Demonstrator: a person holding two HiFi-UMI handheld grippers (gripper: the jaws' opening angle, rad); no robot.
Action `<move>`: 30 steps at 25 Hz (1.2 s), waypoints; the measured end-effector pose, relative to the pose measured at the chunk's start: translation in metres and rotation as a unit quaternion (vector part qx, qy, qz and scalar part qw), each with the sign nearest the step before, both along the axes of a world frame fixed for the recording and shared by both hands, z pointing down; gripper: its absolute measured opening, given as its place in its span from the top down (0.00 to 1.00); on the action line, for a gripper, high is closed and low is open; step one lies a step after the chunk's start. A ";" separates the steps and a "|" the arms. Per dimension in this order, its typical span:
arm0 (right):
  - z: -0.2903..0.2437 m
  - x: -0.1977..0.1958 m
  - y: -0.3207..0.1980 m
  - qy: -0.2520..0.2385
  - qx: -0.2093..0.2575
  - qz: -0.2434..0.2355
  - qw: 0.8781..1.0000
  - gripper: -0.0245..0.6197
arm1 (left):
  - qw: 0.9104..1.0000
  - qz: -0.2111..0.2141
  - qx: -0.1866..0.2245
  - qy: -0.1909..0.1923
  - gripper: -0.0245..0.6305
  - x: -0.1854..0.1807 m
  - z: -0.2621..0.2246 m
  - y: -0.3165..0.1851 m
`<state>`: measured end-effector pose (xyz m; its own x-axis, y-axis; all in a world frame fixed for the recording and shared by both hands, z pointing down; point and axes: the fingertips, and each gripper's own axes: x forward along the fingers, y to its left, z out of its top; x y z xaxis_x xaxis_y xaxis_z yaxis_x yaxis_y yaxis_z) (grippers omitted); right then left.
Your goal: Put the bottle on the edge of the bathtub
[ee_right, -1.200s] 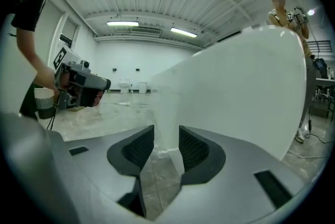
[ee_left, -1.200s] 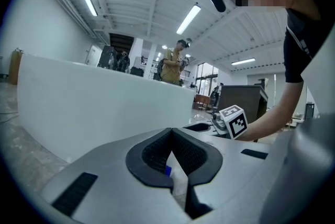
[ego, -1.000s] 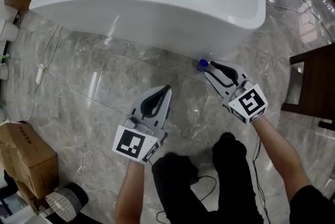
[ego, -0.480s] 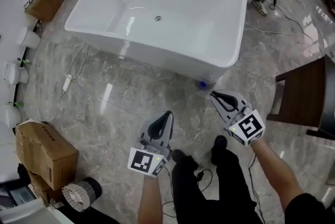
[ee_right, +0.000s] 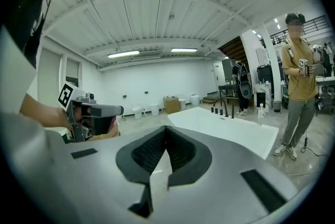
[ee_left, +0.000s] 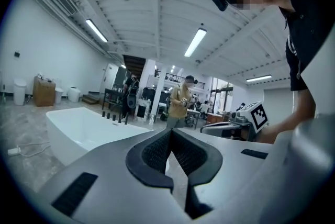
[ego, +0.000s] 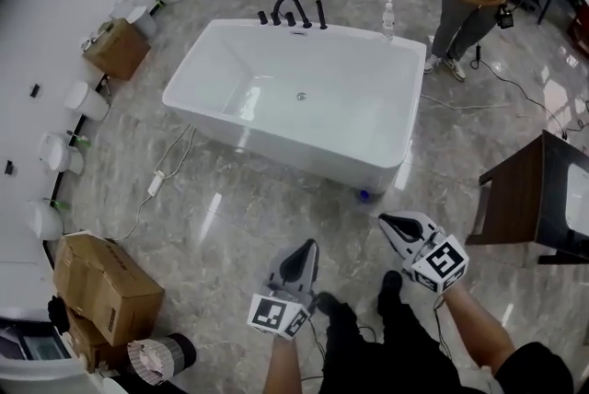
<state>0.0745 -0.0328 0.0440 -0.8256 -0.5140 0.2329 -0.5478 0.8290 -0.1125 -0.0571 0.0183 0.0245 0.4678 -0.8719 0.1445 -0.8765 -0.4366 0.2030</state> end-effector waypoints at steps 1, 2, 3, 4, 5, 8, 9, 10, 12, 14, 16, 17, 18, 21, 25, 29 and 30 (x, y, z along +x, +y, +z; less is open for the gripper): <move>-0.008 0.004 0.006 -0.001 0.003 -0.001 1.000 0.94 | 1.000 0.001 0.003 0.002 0.94 0.005 -0.007 0.006; -0.014 0.008 0.012 0.000 0.006 -0.003 1.000 0.94 | 1.000 0.001 0.006 0.006 0.94 0.009 -0.012 0.012; -0.018 0.012 0.018 0.003 0.010 -0.005 1.000 0.94 | 1.000 0.003 0.009 0.010 0.94 0.013 -0.017 0.018; -0.021 0.015 0.025 0.006 0.012 -0.007 1.000 0.94 | 1.000 0.004 0.012 0.013 0.94 0.018 -0.020 0.023; -0.023 0.018 0.032 0.008 0.014 -0.008 1.000 0.94 | 1.000 0.002 0.013 0.017 0.94 0.021 -0.023 0.029; -0.029 0.028 0.047 0.003 0.011 -0.008 1.000 0.94 | 1.000 -0.009 0.015 0.022 0.94 0.032 -0.030 0.042; -0.032 0.033 0.052 0.000 0.009 -0.008 1.000 0.94 | 1.000 -0.013 0.017 0.021 0.94 0.035 -0.032 0.046; -0.035 0.036 0.055 -0.003 0.007 -0.008 1.000 0.94 | 0.999 -0.019 0.019 0.020 0.94 0.037 -0.035 0.050; -0.039 0.041 0.063 -0.011 0.003 -0.010 1.000 0.94 | 0.999 -0.033 0.019 0.026 0.94 0.038 -0.039 0.058; -0.040 0.046 0.070 -0.014 0.001 -0.013 1.000 0.94 | 0.998 -0.042 0.019 0.032 0.94 0.038 -0.039 0.064; -0.037 0.049 0.074 -0.010 0.006 -0.018 1.000 0.94 | 0.998 -0.042 0.023 0.034 0.94 0.040 -0.039 0.067; -0.035 0.051 0.076 -0.008 0.007 -0.016 1.000 0.94 | 0.998 -0.039 0.024 0.033 0.94 0.041 -0.039 0.068; -0.034 0.053 0.080 -0.009 0.004 -0.010 1.000 0.94 | 0.999 -0.033 0.024 0.032 0.94 0.042 -0.040 0.071; -0.035 0.053 0.096 -0.014 -0.003 0.017 1.000 0.94 | 0.999 -0.009 0.030 0.026 0.94 0.039 -0.044 0.082; -0.040 0.021 0.122 -0.013 0.007 0.052 0.999 0.94 | 0.999 0.020 0.037 0.007 0.94 0.001 -0.054 0.099; -0.040 -0.024 0.158 -0.013 0.007 0.090 0.996 0.94 | 0.998 0.053 0.025 -0.001 0.94 -0.050 -0.054 0.130; -0.040 -0.035 0.169 -0.013 0.008 0.098 0.995 0.94 | 0.998 0.062 0.024 -0.006 0.94 -0.062 -0.054 0.138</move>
<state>0.0397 0.1367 0.0037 -0.7150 -0.6689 0.2035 -0.6960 0.7086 -0.1165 -0.1190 0.1565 -0.0292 0.5704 -0.8139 0.1104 -0.8177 -0.5500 0.1697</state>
